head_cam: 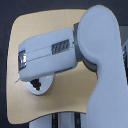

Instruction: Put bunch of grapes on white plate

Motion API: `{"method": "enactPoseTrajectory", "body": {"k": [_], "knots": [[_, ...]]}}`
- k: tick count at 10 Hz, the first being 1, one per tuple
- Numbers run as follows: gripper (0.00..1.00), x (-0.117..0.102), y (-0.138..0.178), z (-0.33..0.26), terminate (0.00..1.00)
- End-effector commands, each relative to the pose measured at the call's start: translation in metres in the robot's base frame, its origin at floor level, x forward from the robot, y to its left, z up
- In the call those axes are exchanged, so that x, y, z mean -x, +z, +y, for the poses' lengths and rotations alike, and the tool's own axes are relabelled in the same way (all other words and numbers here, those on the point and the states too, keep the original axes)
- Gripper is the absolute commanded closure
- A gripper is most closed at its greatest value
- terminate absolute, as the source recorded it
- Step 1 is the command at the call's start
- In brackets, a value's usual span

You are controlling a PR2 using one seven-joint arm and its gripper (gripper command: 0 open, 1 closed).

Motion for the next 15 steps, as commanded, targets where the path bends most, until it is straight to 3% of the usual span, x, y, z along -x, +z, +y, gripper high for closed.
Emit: {"method": "enactPoseTrajectory", "body": {"k": [1,9,15], "knots": [[1.0,-0.022,-0.03,0.016,0.0],[1.0,-0.01,-0.066,0.01,0.0],[1.0,-0.008,-0.069,0.002,0.0]]}}
